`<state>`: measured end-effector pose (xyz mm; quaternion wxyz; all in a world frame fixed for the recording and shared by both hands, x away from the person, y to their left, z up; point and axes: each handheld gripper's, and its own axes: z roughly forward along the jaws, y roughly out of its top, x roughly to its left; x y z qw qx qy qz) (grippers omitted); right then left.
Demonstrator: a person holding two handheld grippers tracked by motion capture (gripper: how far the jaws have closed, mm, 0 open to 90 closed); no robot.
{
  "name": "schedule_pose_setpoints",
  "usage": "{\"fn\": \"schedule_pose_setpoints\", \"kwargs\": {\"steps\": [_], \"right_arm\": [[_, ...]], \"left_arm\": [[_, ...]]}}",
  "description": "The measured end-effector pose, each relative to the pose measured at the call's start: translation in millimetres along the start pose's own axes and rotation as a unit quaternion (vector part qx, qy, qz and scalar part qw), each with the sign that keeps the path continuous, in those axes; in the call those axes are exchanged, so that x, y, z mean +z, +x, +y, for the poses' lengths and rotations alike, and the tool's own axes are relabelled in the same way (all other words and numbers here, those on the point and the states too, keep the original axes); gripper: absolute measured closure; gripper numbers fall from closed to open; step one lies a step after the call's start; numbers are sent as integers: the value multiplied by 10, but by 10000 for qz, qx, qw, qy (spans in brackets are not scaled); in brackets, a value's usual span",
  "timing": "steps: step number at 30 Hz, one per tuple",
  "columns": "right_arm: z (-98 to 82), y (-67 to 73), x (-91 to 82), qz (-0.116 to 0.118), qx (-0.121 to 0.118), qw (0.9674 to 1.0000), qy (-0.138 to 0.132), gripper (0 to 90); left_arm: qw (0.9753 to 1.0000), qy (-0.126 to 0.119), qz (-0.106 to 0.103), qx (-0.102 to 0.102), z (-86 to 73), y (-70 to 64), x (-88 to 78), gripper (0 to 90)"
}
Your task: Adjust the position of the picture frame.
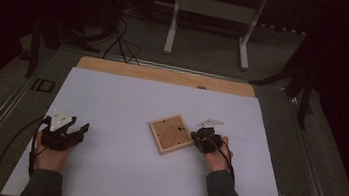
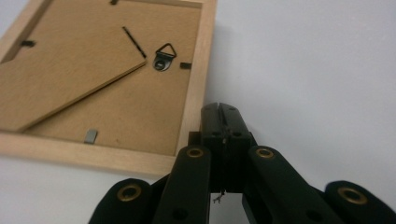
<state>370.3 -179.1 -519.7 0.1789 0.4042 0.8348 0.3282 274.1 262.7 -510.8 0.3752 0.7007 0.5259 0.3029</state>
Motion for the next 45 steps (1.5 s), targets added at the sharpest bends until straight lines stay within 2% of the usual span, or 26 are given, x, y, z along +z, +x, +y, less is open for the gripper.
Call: {"fn": "schedule_pose_setpoints", "kwargs": {"steps": [6,11,14,18,25,32,35,39,43,45], "right_arm": [[-92,86,-86,122,81,9998,-94,900],[-118,217,-131,212,-40,9997,-89,900],[-115,275,-153,249,-142,9995,-108,900],[-124,333,-166,305,-172,9993,-115,900],[-128,436,-158,405,-201,9988,-167,900],[-105,495,-123,449,-204,9986,-209,900],[-96,491,-98,429,-171,9987,-221,900],[-86,465,-56,411,-56,9988,-245,900],[-82,459,-34,411,-9,9988,-258,900],[-76,461,-24,428,3,9987,-268,900]], "left_arm": [[10000,-6,-15,3,1,-12,-3,467],[10000,-3,-73,49,5,-49,-5,467],[9998,-21,-186,2,9,-62,-13,467],[9988,-69,-426,-217,13,-66,-22,467],[9978,-91,-614,-219,28,-129,-14,487],[9967,-77,-805,-68,46,-216,13,549],[9975,-16,-693,113,68,-282,19,579],[9964,-11,-811,249,113,-407,62,617],[9945,84,-986,349,147,-545,133,712],[9932,172,-1082,392,169,-627,185,803]]}}
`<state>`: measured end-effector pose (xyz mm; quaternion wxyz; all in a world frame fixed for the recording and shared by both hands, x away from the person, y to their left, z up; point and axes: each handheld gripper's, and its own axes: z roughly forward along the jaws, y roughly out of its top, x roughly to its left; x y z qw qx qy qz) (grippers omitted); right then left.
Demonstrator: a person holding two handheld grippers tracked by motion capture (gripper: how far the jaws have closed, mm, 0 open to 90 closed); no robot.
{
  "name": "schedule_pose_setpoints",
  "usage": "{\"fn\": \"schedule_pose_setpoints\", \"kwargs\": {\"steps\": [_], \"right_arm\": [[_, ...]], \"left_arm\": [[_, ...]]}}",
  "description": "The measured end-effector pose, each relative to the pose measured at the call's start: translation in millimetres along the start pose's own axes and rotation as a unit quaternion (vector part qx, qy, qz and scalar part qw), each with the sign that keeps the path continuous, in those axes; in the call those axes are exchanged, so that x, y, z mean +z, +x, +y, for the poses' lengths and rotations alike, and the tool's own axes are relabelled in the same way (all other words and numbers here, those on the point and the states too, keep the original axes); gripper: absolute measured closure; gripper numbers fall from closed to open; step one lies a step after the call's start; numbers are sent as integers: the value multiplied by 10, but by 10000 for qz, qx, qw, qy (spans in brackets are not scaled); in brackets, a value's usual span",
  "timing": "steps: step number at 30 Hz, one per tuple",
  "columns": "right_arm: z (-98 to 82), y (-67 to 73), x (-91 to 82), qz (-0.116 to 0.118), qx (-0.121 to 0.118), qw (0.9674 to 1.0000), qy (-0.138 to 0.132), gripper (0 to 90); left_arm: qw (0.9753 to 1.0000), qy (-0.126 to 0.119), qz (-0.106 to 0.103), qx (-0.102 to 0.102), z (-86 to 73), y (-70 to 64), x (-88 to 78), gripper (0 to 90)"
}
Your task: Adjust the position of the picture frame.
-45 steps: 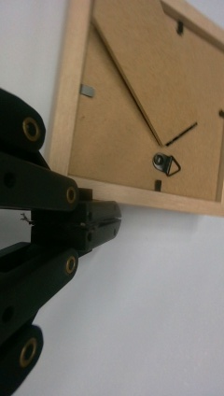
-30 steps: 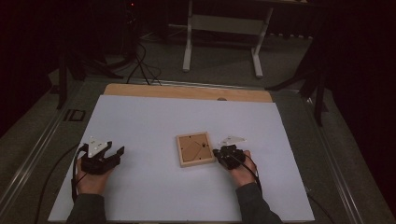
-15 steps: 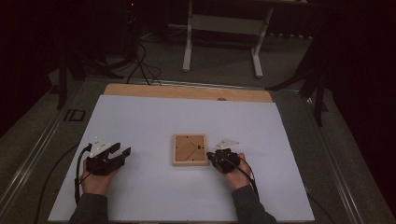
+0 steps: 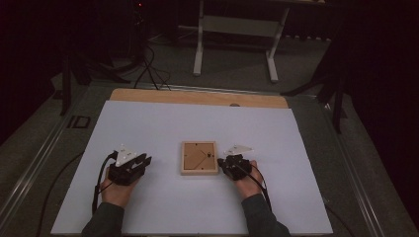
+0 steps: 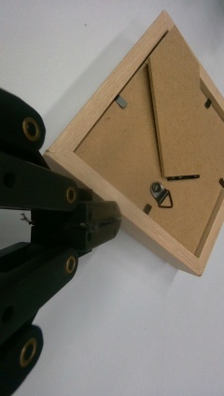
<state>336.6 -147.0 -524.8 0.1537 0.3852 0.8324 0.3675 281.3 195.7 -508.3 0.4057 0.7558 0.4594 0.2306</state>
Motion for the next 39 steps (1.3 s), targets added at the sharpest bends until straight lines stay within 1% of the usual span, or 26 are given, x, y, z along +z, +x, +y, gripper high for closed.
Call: {"fn": "schedule_pose_setpoints", "kwargs": {"steps": [2,3,6,10,12,13,14,15,18,22,25,28,36,39], "right_arm": [[12,1,18,29,42,10000,-1,900],[17,3,26,37,68,10000,-7,900],[25,11,39,41,62,10000,-17,900],[24,13,39,43,47,10000,-15,900],[23,16,34,43,19,10000,3,900],[23,19,32,49,13,10000,9,900],[23,20,30,51,12,10000,11,900],[21,22,29,56,6,10000,10,900],[13,31,14,76,-24,10000,24,900],[-4,43,-10,119,-41,9999,11,900],[-14,39,-21,97,13,10000,13,900],[-26,26,-34,187,70,9998,3,900],[-36,31,-46,218,57,9997,-2,900],[-34,20,-45,253,52,9997,5,900]], "left_arm": [[9999,92,-102,38,21,-76,93,875],[9997,157,-172,54,28,-114,147,893],[9986,339,-349,194,45,-249,309,896],[9960,537,-583,413,58,-425,455,896],[9943,639,-602,601,57,-518,491,897],[9939,662,-606,639,56,-537,500,896],[9936,670,-639,648,53,-551,513,897],[9935,696,-622,647,51,-557,520,896],[9940,686,-663,544,48,-544,528,897],[9943,677,-657,502,46,-553,530,897],[9944,663,-652,501,43,-573,533,898],[9945,662,-640,499,43,-577,532,898],[9948,640,-665,437,34,-575,531,898],[9948,609,-633,510,29,-577,532,896]]}}
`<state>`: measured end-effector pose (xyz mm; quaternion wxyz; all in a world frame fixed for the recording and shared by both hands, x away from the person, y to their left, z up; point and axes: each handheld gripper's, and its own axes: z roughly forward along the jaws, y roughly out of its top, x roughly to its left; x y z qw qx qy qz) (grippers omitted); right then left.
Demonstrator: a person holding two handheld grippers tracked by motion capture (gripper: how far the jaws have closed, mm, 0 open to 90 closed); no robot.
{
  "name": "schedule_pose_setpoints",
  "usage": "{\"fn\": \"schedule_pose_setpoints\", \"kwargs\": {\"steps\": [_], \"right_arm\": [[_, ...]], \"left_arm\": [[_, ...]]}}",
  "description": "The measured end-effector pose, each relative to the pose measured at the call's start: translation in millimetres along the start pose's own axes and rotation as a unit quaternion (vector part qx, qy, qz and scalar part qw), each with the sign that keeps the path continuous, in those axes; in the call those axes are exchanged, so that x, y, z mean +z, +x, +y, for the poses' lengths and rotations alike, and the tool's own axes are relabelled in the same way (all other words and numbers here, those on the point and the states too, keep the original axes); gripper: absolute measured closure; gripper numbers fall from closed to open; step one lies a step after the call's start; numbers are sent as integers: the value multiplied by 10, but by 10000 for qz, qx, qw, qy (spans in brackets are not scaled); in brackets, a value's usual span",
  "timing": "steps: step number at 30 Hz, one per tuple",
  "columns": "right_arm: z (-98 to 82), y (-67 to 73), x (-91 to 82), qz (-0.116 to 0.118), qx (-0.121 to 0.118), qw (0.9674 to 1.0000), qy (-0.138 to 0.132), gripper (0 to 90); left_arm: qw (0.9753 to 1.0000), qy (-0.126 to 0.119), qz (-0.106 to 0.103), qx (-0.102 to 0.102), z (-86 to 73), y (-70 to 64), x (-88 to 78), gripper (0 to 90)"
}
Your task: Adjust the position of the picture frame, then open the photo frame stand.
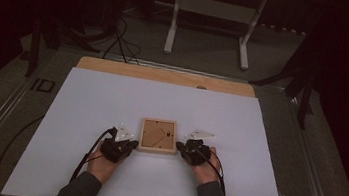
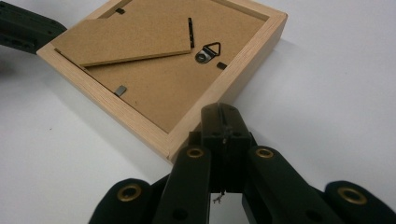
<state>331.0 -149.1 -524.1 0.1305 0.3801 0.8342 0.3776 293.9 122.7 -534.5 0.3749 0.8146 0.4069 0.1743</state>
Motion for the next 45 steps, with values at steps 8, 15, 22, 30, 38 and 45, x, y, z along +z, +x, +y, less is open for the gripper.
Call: {"fn": "schedule_pose_setpoints", "kwargs": {"steps": [8,15,22,30,38,45], "right_arm": [[5,30,-26,-253,-237,9994,-32,900],[18,71,-126,-186,-304,9989,-294,900],[15,150,-149,-87,-433,9984,-355,900],[-17,195,-142,-62,-520,9982,-297,899],[-17,204,-146,-6,-533,9981,-300,899],[-20,211,-139,43,-551,9980,-310,900]], "left_arm": [[9997,-155,114,-160,13,72,-61,851],[9991,-333,38,-263,29,83,-134,753],[9991,-342,-166,-204,46,25,-144,650],[9992,-387,-138,-30,120,-40,-157,569],[9991,-353,-123,192,214,-103,-114,546],[9990,-260,-35,374,308,-156,-44,508]]}}
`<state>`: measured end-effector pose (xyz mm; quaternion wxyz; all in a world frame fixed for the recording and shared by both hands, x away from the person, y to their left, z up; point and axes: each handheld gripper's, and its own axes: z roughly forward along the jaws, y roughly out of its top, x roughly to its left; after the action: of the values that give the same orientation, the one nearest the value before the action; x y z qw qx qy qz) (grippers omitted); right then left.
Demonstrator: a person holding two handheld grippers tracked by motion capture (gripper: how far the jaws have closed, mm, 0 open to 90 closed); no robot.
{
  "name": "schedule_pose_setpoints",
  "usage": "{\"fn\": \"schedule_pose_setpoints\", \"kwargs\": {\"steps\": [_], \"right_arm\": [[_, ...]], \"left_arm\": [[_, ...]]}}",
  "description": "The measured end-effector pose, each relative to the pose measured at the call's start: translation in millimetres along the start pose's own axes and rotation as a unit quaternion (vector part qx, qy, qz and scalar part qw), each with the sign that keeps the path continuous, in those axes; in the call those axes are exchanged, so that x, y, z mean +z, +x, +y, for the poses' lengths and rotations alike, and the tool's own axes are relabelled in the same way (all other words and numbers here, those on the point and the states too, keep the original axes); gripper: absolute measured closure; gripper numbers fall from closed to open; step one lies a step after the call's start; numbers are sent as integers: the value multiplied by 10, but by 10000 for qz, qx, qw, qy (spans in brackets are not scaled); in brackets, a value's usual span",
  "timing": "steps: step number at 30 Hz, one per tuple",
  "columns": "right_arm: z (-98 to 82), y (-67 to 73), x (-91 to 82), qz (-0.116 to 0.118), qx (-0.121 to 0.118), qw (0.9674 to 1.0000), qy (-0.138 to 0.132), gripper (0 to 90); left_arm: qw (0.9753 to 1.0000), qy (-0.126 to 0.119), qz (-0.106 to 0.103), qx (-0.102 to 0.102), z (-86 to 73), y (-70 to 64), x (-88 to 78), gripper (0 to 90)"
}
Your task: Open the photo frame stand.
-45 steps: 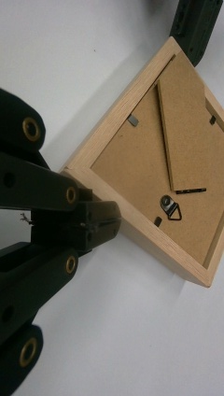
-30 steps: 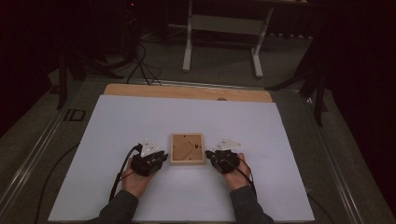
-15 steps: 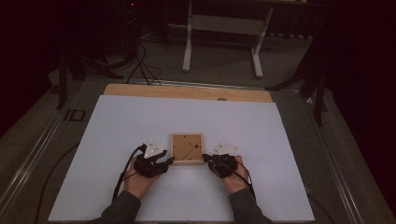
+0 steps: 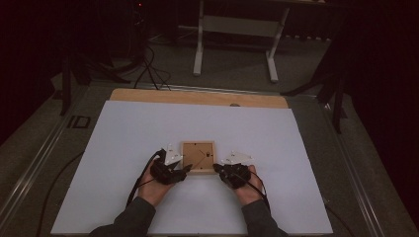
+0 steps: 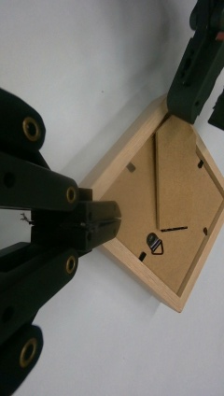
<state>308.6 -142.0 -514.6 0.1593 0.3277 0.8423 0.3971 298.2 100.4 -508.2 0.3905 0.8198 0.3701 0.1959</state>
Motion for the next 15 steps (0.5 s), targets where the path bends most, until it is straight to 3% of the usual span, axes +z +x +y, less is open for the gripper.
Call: {"fn": "schedule_pose_setpoints", "kwargs": {"steps": [15], "right_arm": [[-15,-8,0,20,38,10000,-45,900]], "left_arm": [[9996,163,39,222,105,-33,182,462]]}}
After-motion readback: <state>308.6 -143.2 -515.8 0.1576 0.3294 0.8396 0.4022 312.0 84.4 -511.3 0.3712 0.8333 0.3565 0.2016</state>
